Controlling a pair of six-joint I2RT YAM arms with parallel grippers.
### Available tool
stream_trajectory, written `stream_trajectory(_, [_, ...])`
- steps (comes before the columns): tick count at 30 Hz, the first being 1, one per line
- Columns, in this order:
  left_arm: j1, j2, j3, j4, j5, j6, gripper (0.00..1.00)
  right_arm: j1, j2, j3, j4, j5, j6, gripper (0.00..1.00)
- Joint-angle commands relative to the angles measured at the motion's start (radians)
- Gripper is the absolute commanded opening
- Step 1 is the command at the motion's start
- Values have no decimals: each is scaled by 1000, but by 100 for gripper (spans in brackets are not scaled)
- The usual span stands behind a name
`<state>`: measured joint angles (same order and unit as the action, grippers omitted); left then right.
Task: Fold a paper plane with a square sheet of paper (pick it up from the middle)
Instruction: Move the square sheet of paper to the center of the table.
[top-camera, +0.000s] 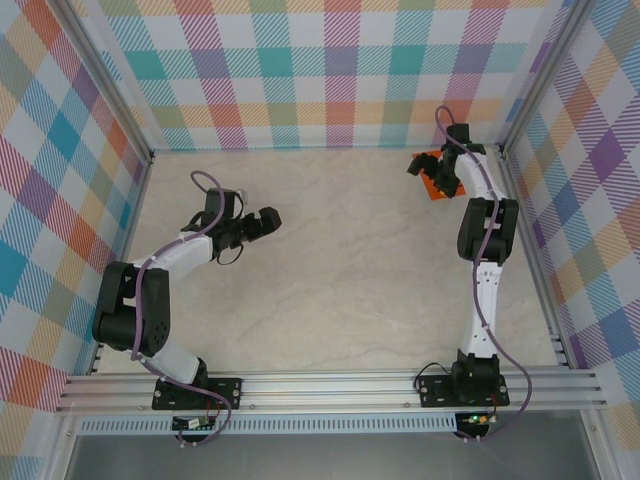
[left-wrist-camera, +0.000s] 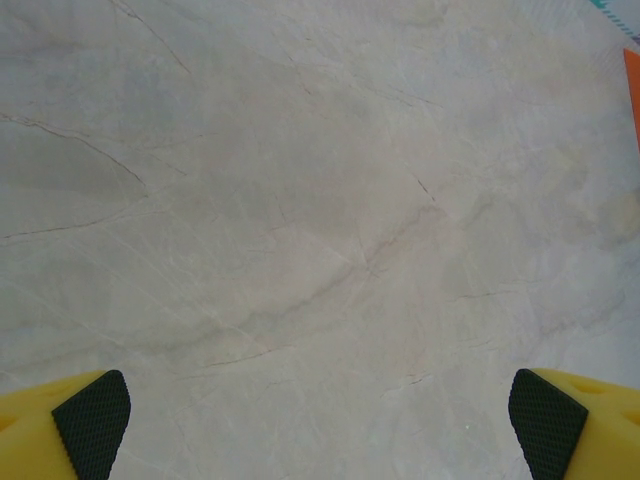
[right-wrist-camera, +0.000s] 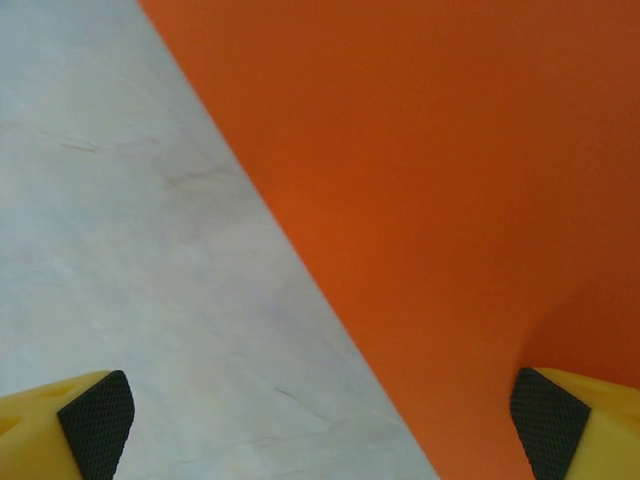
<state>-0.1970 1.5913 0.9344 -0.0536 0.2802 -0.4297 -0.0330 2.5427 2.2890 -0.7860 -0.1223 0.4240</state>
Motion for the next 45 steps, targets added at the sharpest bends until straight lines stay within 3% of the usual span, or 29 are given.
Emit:
stream_trajectory(1, [-15, -3, 29, -27, 18, 16, 100, -3, -2, 0, -98, 7, 32, 100])
stream_trajectory(13, [-33, -104, -58, -83, 35, -1, 100, 49, -290, -603, 127, -94, 89, 100])
stream_trajectory(19, [-55, -169, -117, -95, 64, -14, 100, 151, -507, -971, 289, -72, 194, 100])
stream_trajectory(24, [-82, -207, -154, -99, 73, -26, 100, 253, -625, -1122, 343, -61, 254, 100])
stream_trajectory(28, [-90, -245, -176, -106, 73, -32, 100, 325, -689, -1155, 347, -27, 266, 100])
stream_trajectory(33, [-96, -296, -200, -114, 74, -41, 100, 324, -727, -1057, 272, 65, 190, 100])
stream_trajectory(38, [-103, -336, -228, -121, 79, -48, 100, 284, -642, -920, 221, 90, 78, 100])
stream_trajectory(45, [-122, -358, -252, -127, 85, -49, 100, 230, -544, -873, 205, 84, 113, 100])
